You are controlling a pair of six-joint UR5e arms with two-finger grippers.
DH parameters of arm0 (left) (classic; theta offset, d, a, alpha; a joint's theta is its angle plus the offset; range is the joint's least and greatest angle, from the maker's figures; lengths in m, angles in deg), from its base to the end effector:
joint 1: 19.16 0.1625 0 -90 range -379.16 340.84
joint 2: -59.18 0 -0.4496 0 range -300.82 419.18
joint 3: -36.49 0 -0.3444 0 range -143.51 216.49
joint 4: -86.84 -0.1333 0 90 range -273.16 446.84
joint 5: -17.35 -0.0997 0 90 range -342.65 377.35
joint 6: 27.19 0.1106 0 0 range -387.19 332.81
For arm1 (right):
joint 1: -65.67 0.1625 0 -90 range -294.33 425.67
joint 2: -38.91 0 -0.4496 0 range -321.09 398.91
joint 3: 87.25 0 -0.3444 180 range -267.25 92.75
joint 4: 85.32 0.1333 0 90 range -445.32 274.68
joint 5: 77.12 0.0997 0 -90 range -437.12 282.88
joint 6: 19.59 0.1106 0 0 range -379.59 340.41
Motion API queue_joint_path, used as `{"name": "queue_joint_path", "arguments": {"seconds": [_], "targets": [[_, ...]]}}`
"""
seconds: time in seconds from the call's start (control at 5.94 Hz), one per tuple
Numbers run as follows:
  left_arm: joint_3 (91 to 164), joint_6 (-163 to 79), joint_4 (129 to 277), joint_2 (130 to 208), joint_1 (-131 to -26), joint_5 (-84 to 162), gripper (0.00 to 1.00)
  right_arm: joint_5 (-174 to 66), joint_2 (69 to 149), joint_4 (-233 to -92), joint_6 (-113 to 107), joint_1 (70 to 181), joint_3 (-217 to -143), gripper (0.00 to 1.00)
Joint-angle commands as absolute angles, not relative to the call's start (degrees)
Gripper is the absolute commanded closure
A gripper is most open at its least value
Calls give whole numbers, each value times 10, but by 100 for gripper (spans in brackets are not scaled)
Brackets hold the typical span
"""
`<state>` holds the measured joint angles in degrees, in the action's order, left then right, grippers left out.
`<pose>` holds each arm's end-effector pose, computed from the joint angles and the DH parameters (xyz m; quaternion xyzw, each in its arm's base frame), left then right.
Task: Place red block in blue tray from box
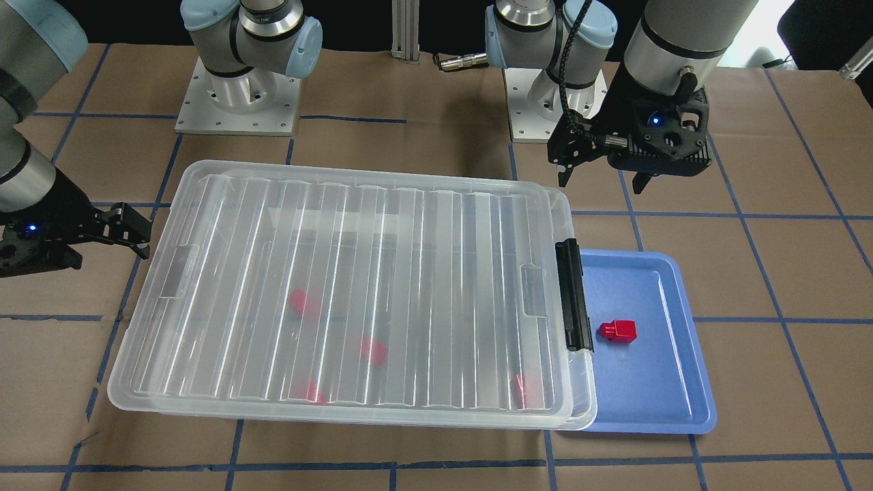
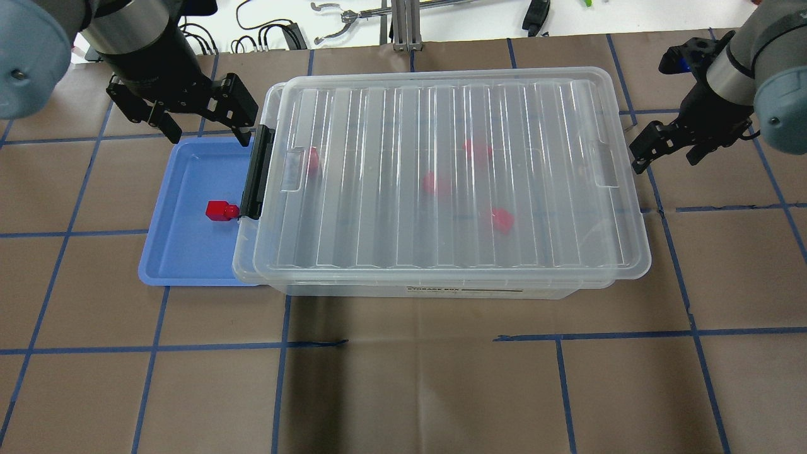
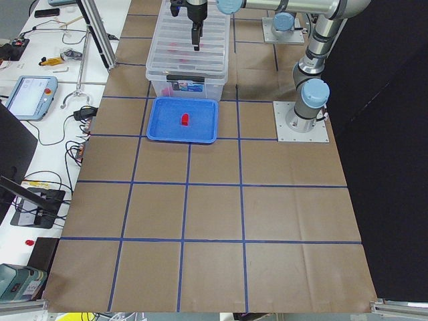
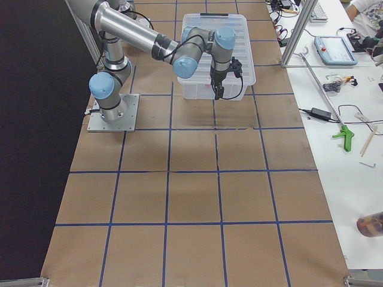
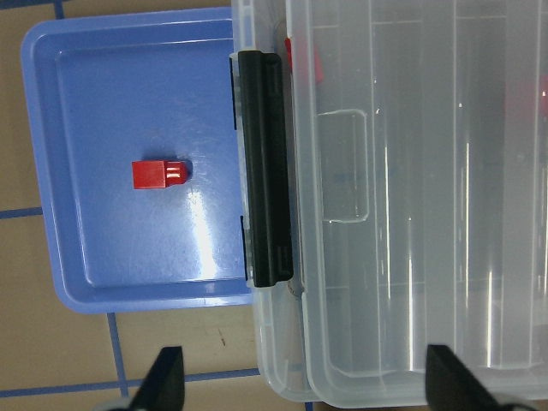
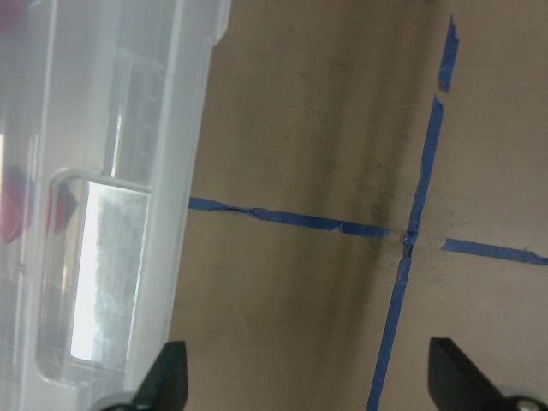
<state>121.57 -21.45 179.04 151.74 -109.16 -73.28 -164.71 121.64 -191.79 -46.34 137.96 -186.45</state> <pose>-0.1321 -0.4642 0.5155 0.0501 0.9987 -0.0011 0.0056 -0.0167 -0.5058 0.4003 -0.0788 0.9967 -0.0080 0.0195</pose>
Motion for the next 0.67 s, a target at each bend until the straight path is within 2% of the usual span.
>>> {"name": "queue_joint_path", "arguments": {"seconds": [0.0,0.17,0.34,0.5], "targets": [[1216,-214,1790,1517,-1092,-733,2,-1650,1233,-1872,-438,1411,-1805,0],[1216,-214,1790,1518,-1092,-733,2,-1652,1233,-1850,-403,1431,-1782,0],[1213,-213,1790,1519,-1092,-735,2,-1654,1227,-1764,-309,1484,-1712,0],[1213,-213,1790,1519,-1092,-737,2,-1654,1224,-1716,-236,1520,-1681,0]]}}
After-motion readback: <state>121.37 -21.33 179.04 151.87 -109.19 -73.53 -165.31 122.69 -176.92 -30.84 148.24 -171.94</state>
